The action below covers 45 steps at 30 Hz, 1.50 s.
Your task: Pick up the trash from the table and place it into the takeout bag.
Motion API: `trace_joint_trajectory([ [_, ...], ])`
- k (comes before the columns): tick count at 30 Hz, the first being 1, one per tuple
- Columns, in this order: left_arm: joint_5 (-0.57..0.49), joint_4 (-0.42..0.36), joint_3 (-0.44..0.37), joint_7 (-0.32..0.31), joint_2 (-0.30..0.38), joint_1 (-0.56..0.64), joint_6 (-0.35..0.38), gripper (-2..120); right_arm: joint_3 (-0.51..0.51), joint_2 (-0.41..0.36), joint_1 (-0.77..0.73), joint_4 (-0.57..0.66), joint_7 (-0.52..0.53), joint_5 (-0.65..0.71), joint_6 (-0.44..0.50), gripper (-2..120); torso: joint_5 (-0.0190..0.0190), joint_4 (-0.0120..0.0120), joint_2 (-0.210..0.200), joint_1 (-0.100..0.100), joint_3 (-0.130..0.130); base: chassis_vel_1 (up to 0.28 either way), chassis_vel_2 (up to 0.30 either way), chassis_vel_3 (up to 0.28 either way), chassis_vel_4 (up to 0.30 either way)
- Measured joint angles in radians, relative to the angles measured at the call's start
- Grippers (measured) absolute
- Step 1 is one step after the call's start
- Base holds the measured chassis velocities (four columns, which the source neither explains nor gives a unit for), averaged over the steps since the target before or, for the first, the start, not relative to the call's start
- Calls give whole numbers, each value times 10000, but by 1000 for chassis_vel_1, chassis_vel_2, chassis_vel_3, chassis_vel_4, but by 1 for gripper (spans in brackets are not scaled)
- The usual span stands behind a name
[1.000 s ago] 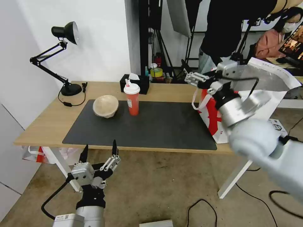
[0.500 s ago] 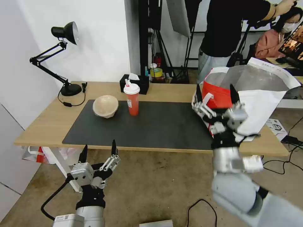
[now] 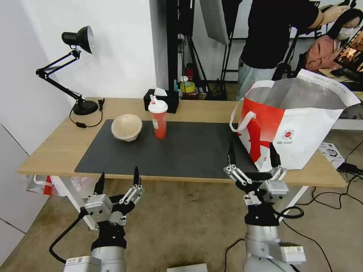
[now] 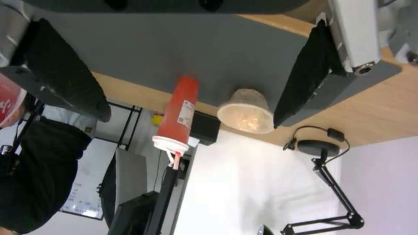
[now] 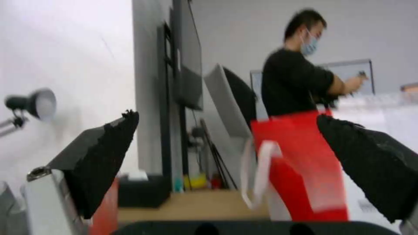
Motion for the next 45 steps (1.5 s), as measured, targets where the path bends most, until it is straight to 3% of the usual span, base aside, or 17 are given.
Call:
trace_joint_trajectory([
  [8, -39, 0, -14, -7, 50, -34, 0, 100, -111, -51, -1004, 21, 149, -355, -326, 100, 1, 0, 0, 0, 0, 0, 0, 0, 0],
  [22, -179, 0, -13, -13, 55, -71, 17, 100, -166, -547, -1286, 99, 169, 435, -799, 100, 2, 1, -1, 1, 1, 0, 0, 0, 0],
  [45, -113, 0, -20, -2, 49, -36, 36, 100, -431, -549, -1671, 132, 253, 1034, -1278, 100, 2, 0, -2, 1, 1, 0, 0, 0, 0],
])
